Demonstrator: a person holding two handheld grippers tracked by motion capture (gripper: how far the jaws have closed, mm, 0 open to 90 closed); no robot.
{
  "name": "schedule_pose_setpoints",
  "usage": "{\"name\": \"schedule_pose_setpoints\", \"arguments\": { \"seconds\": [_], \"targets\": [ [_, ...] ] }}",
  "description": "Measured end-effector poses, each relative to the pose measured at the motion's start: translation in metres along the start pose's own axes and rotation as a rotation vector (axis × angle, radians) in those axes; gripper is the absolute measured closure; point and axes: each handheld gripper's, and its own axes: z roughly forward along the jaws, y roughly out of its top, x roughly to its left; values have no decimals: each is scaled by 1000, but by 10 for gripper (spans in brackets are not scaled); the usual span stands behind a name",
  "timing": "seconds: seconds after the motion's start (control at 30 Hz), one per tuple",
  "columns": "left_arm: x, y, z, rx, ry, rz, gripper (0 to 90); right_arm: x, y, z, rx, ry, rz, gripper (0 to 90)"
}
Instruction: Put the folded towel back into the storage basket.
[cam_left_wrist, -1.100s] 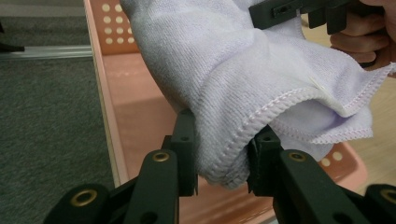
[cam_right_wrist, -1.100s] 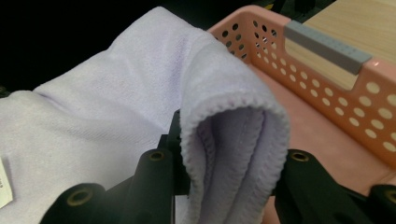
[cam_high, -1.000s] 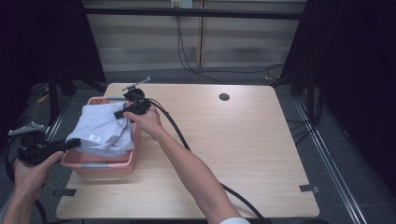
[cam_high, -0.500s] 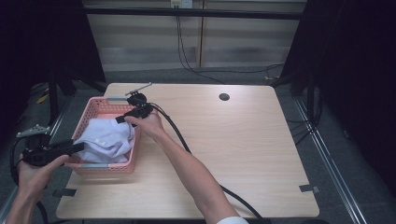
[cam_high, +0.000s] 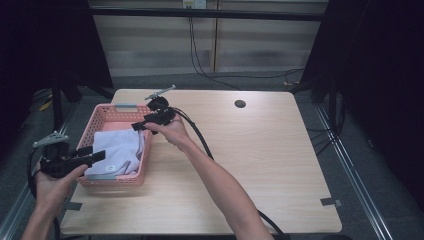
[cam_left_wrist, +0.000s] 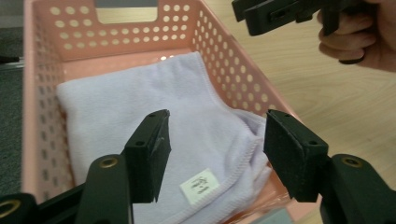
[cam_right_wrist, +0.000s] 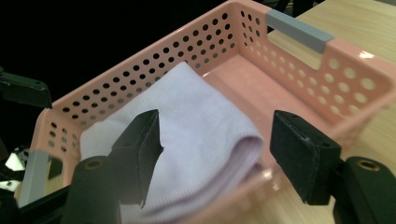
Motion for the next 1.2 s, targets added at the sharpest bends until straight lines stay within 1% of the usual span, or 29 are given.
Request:
{"name": "schedule_pose_setpoints", "arguments": {
  "seconds": [0.03,0.07,0.17,0.2,0.23,0.27,0.3,0.37,0.4,0.43,0.47,0.5,0.53,0.57,0.6,0.63,0.7,0.77,0.8,0.83,0.87,0.93,1.0,1.03,1.07,1.1,1.13,1.17,1.2],
  "targets": [
    [-4,0,1,-4,-4,2,405,-1,-2,-9,-7,1,-4,337],
    [-10,0,3,-3,-13,14,405,-1,-4,-15,-14,-2,-9,340],
    [-25,-1,9,-36,-27,22,395,-3,-13,-41,-47,0,-25,345],
    [-31,0,12,-37,-35,32,390,-3,-17,-49,-50,-11,-35,345],
    [-37,0,15,-49,-43,33,360,-4,-22,-59,-56,-13,-40,345],
    [-42,1,17,-53,-48,32,354,-5,-27,-66,-61,-15,-41,345],
    [-47,2,20,-43,-50,46,353,-6,-30,-72,-63,-22,-45,345],
    [-58,4,26,-50,-67,49,337,-9,-40,-88,-67,-37,-49,344],
    [-63,5,29,-41,-70,63,335,-9,-43,-94,-68,-41,-46,344],
    [-67,6,31,-37,-69,69,330,-11,-48,-102,-81,-40,-38,345],
    [-74,7,36,-36,-81,76,315,-12,-53,-108,-85,-36,-34,344],
    [-78,7,38,-37,-85,78,304,-11,-59,-117,-79,-54,-41,344],
    [-84,7,42,-34,-87,95,304,-11,-63,-123,-72,-69,-50,343],
    [-89,8,46,-29,-88,101,301,-11,-67,-132,-62,-82,-61,343],
    [-95,8,51,-20,-96,104,296,-10,-70,-141,-67,-90,-62,341],
    [-98,7,54,-22,-101,98,293,-10,-74,-152,-82,-96,-62,337],
    [-107,4,61,-9,-104,107,293,-9,-81,-167,-97,-105,-64,337],
    [-119,0,67,17,-106,128,295,-9,-94,-184,-96,-128,-66,335],
    [-124,-3,69,14,-116,127,294,-9,-102,-191,-97,-131,-62,334],
    [-128,-6,70,13,-130,126,294,-9,-110,-199,-96,-145,-66,334],
    [-132,-9,71,7,-139,121,288,-9,-118,-206,-95,-160,-59,334],
    [-138,-13,73,9,-150,128,268,-10,-132,-217,-91,-166,-45,333],
    [-145,-20,77,6,-151,146,267,-11,-148,-230,-97,-187,-29,330],
    [-147,-22,79,8,-153,141,266,-11,-155,-235,-109,-192,-23,331],
    [-149,-24,81,10,-155,168,268,-12,-160,-238,-115,-195,-18,330],
    [-151,-25,81,0,-159,182,275,-12,-165,-242,-92,-204,-27,326],
    [-153,-26,82,-6,-171,193,277,-11,-168,-244,-82,-214,-41,326],
    [-155,-27,84,5,-167,196,277,-10,-171,-249,-89,-219,-43,326],
    [-157,-28,85,11,-164,199,276,-11,-174,-253,-102,-210,-25,325]
  ]
}}
